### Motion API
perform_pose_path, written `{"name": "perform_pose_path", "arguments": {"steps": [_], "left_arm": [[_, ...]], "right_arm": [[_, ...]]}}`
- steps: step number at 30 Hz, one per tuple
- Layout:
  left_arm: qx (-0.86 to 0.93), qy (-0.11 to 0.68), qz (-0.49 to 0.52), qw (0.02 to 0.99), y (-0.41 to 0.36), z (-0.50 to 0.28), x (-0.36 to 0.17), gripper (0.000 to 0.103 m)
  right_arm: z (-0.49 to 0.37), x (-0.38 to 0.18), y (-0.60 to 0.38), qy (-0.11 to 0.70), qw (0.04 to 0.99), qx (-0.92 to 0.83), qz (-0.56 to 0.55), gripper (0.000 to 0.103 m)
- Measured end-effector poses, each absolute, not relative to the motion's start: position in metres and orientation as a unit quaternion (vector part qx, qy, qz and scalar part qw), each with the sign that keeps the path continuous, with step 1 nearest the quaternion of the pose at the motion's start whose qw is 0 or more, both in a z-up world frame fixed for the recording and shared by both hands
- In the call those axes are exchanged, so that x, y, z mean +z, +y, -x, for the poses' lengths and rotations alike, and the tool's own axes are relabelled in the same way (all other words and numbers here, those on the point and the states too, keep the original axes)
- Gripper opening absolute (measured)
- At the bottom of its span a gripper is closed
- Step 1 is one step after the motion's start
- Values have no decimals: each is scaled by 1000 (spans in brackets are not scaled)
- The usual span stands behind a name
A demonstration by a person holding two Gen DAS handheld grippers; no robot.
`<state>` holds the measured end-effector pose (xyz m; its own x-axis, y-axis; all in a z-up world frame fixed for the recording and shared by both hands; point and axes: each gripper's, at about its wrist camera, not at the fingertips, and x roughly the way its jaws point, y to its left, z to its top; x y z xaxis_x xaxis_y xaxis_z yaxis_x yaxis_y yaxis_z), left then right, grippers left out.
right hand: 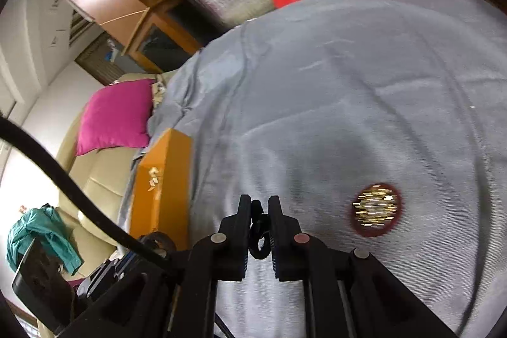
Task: Organize jewelry
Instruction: 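Carry the black hair tie in the left tool while the right tool carries the black clip toward the tray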
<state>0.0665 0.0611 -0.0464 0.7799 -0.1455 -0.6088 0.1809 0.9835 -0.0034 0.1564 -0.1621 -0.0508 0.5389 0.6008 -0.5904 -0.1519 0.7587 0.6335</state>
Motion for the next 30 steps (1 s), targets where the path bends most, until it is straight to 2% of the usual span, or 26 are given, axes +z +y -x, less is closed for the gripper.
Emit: {"name": "perform_pose_path", "arguments": {"steps": [12,30], "left_arm": [[13,296,-12,955,126,-61,-34,8],[129,332,11,935,211,-68,-57,8]], "right_arm": [[-144,-23,-103,350,847,310,-253,12],[-142,-30,-18,356,823,393,-204,12]]}}
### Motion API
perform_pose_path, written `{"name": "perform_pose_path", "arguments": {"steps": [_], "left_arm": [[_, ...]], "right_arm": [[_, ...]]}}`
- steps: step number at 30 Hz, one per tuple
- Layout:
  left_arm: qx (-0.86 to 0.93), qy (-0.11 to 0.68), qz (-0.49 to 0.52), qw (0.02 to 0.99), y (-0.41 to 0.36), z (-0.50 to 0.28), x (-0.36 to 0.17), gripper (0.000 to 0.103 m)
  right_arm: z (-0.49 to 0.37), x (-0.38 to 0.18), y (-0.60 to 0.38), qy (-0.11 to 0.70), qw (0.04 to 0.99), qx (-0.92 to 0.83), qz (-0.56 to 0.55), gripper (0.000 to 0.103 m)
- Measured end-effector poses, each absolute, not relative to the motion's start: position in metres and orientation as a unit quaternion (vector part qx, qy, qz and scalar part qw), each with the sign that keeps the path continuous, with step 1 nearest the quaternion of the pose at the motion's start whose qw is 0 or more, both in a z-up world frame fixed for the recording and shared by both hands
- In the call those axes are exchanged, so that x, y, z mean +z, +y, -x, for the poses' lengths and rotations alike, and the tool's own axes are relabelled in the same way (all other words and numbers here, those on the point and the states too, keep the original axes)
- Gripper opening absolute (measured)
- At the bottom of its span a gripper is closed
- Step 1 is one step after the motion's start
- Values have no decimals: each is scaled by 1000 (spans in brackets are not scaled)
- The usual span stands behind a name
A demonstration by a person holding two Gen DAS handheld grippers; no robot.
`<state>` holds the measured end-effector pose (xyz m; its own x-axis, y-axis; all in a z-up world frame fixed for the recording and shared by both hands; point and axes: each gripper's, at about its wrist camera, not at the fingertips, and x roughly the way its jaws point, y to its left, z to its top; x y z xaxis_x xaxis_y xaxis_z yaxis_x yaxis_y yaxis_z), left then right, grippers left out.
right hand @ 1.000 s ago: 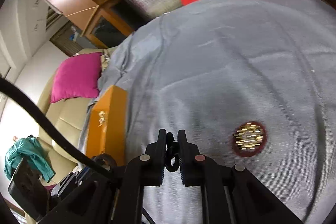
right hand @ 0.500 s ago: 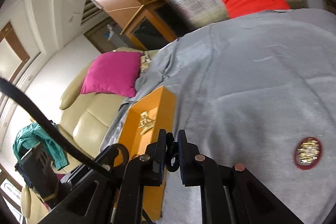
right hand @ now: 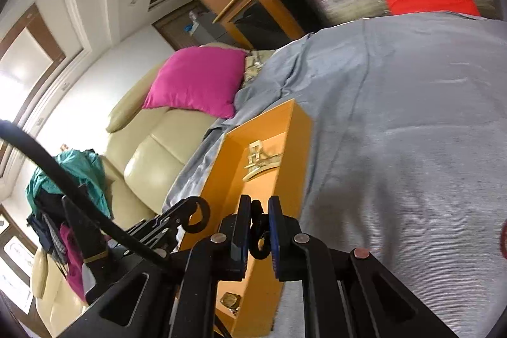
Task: Organize jewelry
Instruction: 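Carry the black hair tie in the left tool while the right tool carries the black clip toward the tray, then lower the hair tie and clip into the orange tray and open both tools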
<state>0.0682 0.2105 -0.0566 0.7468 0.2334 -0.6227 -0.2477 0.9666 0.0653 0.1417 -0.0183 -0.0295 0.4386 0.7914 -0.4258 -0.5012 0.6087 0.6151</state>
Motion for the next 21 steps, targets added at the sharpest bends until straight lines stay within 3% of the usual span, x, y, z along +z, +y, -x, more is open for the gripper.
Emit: {"name": "perform_pose_path", "arguments": {"steps": [21], "left_arm": [[172,346,1,922,246,-92,-73,8]], "right_arm": [[-133,-49,61,383,796,450,-134,12]]}}
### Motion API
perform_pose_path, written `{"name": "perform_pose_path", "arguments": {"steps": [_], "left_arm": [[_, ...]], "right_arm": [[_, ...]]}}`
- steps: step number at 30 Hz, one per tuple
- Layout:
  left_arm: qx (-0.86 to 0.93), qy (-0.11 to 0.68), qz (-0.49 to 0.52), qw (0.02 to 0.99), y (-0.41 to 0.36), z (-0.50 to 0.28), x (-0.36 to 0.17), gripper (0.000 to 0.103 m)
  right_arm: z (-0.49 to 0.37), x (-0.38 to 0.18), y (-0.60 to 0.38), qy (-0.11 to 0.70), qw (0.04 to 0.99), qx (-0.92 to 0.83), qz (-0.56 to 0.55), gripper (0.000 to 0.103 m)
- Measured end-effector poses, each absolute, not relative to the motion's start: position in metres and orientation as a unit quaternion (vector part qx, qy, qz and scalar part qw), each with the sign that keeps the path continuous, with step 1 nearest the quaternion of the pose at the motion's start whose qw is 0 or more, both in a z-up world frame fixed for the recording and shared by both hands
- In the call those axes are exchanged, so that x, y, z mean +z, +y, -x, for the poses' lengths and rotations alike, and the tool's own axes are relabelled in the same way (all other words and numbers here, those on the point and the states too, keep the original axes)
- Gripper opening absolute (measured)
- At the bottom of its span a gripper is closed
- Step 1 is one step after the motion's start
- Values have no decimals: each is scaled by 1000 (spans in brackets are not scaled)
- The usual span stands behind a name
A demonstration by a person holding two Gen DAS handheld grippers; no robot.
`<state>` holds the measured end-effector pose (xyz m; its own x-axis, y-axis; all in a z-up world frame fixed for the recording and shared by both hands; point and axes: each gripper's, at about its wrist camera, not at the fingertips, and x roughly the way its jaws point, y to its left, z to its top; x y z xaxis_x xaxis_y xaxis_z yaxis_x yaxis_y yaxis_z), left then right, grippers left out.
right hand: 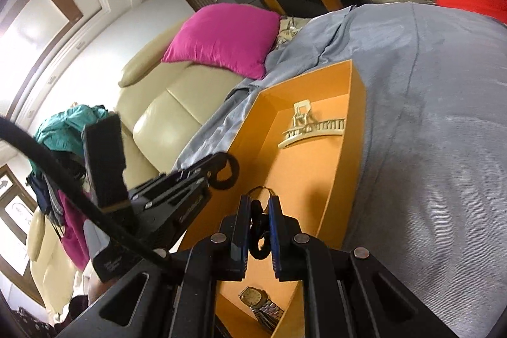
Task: Organize jewelry
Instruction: 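Lower the hair tie and clip into the orange tray and open both tools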
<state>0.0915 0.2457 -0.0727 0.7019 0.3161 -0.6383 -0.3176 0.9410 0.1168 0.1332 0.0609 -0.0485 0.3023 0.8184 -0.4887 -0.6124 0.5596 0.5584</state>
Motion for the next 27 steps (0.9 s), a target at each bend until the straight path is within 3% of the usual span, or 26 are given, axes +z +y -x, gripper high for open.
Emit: {"name": "perform_pose_path", "arguments": {"steps": [27], "left_arm": [[134,416,5,899,270,-170,-100,7]], "right_arm": [[-116,-78,113,425,764,483,-47,12]]}}
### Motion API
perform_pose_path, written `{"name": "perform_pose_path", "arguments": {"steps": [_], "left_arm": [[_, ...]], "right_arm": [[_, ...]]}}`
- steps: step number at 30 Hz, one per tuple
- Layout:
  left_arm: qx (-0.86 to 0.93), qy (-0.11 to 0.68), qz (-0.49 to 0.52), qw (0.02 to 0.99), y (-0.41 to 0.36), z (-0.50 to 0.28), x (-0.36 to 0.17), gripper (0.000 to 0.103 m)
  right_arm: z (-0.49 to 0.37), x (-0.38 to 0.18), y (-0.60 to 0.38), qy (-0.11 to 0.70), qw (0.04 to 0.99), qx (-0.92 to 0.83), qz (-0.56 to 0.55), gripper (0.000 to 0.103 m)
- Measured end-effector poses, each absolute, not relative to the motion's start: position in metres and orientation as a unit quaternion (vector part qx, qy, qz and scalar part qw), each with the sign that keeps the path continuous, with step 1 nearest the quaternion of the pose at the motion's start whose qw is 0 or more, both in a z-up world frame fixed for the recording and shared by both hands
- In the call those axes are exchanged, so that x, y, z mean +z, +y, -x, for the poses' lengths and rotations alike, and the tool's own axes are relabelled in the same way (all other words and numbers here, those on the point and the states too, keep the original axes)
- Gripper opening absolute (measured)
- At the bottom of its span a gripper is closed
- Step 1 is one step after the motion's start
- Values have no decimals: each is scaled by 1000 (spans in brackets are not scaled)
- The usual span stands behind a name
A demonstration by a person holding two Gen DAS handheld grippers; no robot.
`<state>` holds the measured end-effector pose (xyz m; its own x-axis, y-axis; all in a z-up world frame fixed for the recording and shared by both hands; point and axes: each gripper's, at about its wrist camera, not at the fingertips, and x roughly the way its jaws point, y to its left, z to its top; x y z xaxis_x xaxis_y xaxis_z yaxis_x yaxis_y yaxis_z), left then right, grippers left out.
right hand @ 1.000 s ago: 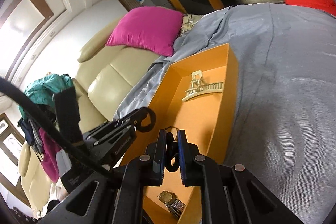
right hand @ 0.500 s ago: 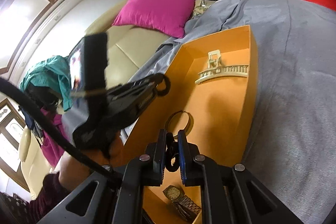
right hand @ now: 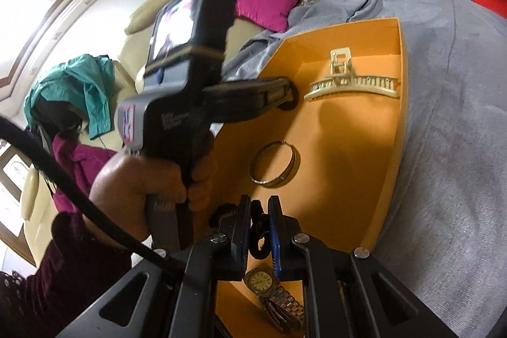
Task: Organize jewelry
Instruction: 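Lower the hair tie and clip into the orange tray and open both tools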
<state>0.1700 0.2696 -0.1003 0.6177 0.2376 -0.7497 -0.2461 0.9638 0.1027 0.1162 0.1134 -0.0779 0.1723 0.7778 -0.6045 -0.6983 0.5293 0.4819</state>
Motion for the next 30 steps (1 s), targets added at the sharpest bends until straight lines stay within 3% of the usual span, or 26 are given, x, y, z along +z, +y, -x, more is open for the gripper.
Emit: {"name": "perform_pose_path", "arguments": {"steps": [11,18,20,25,28,30], "left_arm": [[71,465,-10,883,248,-186,-122,7],[74,481,-7,874,250,-187,-129,9],[80,481,-18,873,248,-186,-129,11],[81,475,-33,876,244,-184,-125,30],[86,455,-53,885,237,-180,-117,37],[92,436,-62,893,232,-177,-108,47]], "right_arm": [[-112,-82,110,426,769,476,-22,12],[-113,-82,111,430,775,464,-16,15],[-115,-80,109,431,775,463,-21,20],[-119,-75,100,427,776,463,-41,29],[-121,-69,93,419,780,462,-51,29],[-121,-64,85,409,784,463,-58,29]]}}
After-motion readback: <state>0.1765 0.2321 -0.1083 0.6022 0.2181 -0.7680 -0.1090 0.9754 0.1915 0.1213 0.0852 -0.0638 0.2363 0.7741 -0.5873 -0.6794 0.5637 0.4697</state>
